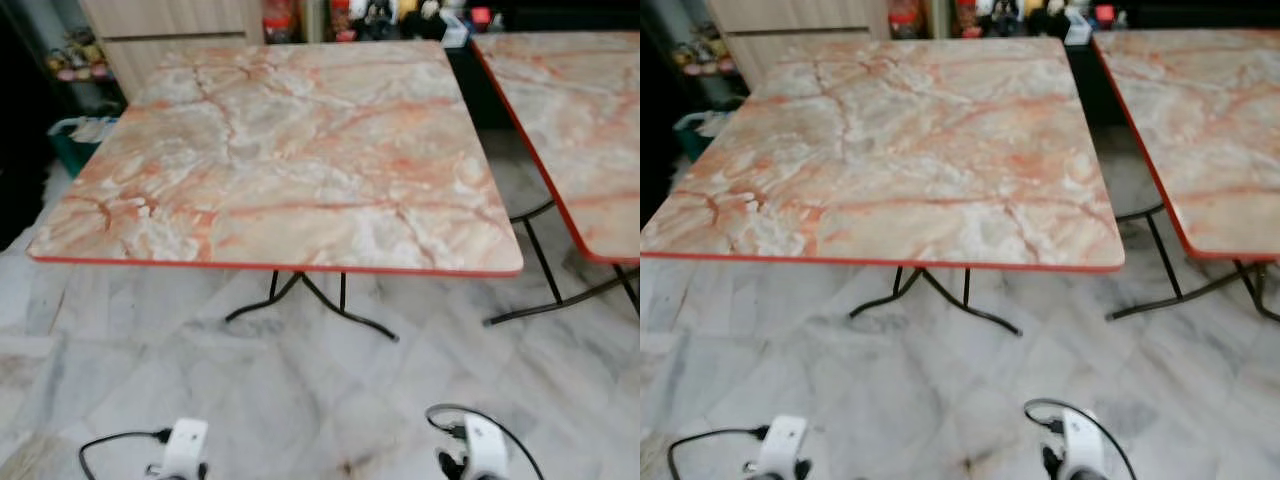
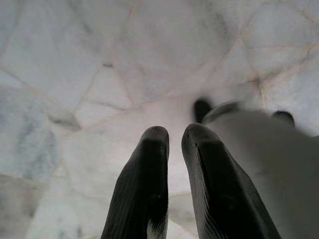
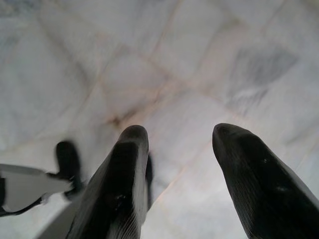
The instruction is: Setting the table
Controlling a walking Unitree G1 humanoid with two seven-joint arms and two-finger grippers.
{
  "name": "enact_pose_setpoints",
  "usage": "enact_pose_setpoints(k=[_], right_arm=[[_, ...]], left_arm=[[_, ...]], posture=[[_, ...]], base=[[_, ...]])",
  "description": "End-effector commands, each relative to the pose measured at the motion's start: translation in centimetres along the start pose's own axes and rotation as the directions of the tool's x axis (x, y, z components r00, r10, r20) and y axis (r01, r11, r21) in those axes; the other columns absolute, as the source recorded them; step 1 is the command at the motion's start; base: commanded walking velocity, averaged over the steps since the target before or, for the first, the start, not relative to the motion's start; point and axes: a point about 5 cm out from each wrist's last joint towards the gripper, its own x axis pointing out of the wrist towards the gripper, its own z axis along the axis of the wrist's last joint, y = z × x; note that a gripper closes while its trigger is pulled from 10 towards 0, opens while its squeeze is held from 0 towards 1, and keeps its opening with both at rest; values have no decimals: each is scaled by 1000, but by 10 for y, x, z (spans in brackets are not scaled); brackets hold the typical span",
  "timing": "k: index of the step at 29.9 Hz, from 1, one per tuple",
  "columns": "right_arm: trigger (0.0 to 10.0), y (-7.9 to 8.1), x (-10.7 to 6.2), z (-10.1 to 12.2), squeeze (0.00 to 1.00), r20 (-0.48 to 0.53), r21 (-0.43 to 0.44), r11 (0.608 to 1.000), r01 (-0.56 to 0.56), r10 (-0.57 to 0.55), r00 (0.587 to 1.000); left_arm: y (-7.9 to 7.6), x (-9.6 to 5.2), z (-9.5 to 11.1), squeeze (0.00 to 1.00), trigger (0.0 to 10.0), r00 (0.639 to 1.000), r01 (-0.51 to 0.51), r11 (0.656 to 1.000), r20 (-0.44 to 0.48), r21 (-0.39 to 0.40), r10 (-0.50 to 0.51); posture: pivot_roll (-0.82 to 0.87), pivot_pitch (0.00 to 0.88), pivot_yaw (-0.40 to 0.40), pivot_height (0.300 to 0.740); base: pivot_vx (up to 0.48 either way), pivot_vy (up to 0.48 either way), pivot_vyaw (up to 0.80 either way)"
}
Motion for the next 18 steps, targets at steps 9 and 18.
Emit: enact_pose_setpoints(k=[9, 18], right_arm=[[10000, 11, 2, -3, 0, -2, 20, 1000, -19, 19, 1000], [10000, 12, 2, -4, 0, -8, 34, 999, -18, 19, 1000]], left_arm=[[8, -4, -14, 0, 10000, 999, -10, 1000, -49, 21, 11], [8, -4, -15, 0, 10000, 999, -10, 1000, -48, 26, 12]], posture=[[3, 110, 5, 740], [9, 101, 7, 740]], base=[[222, -298, 0], [0, -303, -551]])
